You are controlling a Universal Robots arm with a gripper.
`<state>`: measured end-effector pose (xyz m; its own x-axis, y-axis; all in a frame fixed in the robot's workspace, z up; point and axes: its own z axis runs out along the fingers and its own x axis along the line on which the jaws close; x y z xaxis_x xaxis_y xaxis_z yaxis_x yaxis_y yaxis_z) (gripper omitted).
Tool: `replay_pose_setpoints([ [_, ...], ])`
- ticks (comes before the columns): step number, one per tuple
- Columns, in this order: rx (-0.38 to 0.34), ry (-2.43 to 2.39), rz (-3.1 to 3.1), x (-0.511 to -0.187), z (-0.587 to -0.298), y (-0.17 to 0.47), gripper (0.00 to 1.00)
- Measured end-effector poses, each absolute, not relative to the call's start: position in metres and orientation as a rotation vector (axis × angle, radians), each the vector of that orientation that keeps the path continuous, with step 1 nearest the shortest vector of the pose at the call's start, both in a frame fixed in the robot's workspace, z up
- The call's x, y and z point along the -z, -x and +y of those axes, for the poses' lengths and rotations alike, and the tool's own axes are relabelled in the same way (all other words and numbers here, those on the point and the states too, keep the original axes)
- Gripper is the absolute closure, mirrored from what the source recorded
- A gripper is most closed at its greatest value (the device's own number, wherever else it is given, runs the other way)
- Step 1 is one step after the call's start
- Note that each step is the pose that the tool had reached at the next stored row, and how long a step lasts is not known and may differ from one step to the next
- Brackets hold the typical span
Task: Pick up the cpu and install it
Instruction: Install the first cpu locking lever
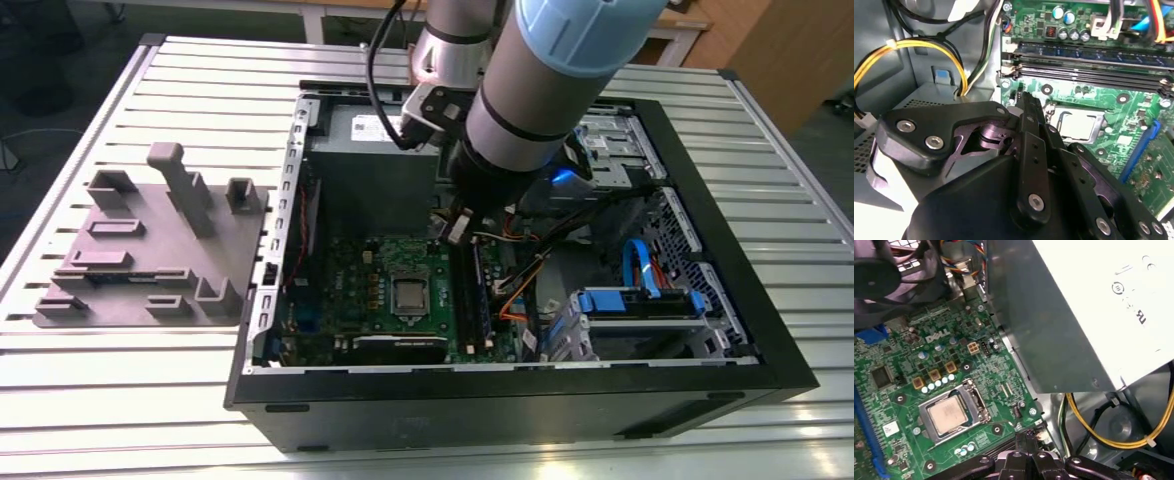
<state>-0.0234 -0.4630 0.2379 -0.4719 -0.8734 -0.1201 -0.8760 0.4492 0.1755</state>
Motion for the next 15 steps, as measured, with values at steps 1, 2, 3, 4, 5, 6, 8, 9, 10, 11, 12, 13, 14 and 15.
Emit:
replay_pose_setpoints([
  [1, -0.334, 1.608, 2.664, -0.2374, -0.4612, 0.0236, 0.90],
  [2, -0.334, 1.608, 2.664, -0.2368, -0.4600, 0.0240, 0.90],
  [3, -0.334, 1.609, 2.663, -0.2360, -0.4592, 0.0253, 0.90],
  [4, -0.334, 1.611, 2.662, -0.2352, -0.4586, 0.0272, 0.90],
  [5, -0.334, 1.614, 2.661, -0.2346, -0.4584, 0.0290, 0.90],
  [6, -0.334, 1.615, 2.660, -0.2341, -0.4583, 0.0304, 0.90],
  [8, -0.334, 1.617, 2.660, -0.2338, -0.4583, 0.0311, 0.90],
  [9, -0.334, 1.617, 2.659, -0.2338, -0.4585, 0.0311, 0.90],
  [10, -0.331, 1.618, 2.660, -0.2337, -0.4587, 0.0311, 0.90],
  [11, -0.325, 1.620, 2.663, -0.2336, -0.4592, 0.0311, 0.90],
  [12, -0.314, 1.622, 2.668, -0.2336, -0.4603, 0.0311, 0.90],
  [13, -0.304, 1.625, 2.672, -0.2337, -0.4613, 0.0311, 0.90],
  [14, -0.299, 1.628, 2.674, -0.2337, -0.4624, 0.0311, 0.90],
  [15, -0.298, 1.631, 2.672, -0.2337, -0.4632, 0.0313, 0.90],
])
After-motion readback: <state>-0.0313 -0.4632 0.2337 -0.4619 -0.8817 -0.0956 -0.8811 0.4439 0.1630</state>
